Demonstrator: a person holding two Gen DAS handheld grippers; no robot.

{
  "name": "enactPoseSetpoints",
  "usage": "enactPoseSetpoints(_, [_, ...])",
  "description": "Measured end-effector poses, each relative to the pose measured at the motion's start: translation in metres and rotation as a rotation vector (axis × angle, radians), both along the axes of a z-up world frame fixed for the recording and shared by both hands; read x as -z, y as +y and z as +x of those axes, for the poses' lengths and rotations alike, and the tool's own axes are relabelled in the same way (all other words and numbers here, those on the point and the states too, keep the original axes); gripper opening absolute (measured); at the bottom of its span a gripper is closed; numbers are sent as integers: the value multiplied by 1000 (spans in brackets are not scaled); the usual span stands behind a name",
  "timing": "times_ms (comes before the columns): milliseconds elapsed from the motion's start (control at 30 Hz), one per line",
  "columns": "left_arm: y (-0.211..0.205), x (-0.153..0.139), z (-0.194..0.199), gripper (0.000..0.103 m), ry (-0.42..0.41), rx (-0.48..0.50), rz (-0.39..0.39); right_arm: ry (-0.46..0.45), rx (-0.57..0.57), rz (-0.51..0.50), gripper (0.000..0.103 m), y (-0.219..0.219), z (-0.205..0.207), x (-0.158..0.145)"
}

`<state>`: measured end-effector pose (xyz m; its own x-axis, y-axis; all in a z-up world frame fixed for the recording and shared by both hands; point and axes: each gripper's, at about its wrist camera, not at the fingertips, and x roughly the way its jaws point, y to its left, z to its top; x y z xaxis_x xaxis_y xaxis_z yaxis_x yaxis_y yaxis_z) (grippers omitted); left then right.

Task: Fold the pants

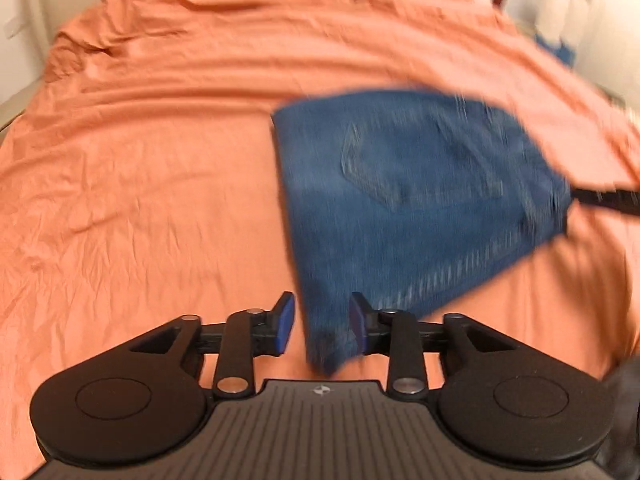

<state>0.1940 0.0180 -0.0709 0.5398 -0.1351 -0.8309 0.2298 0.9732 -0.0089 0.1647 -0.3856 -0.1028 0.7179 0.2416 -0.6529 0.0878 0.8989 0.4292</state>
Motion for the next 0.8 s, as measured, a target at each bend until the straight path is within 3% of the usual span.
enactPoseSetpoints(100, [1, 1, 14, 55, -44, -61, -38, -8, 28, 41, 52, -9, 0, -2])
enactPoseSetpoints(267, [5, 19, 33, 63, -56, -108, -44, 23, 70, 92, 60, -23, 10, 7])
enactPoseSetpoints(433, [7, 33, 48, 63, -40, -114, -45, 27, 89, 95, 61, -29, 29, 13])
enactPoseSetpoints(800, [31, 63, 92, 76, -7, -146, -257, 72, 39, 82, 64, -31, 76, 34])
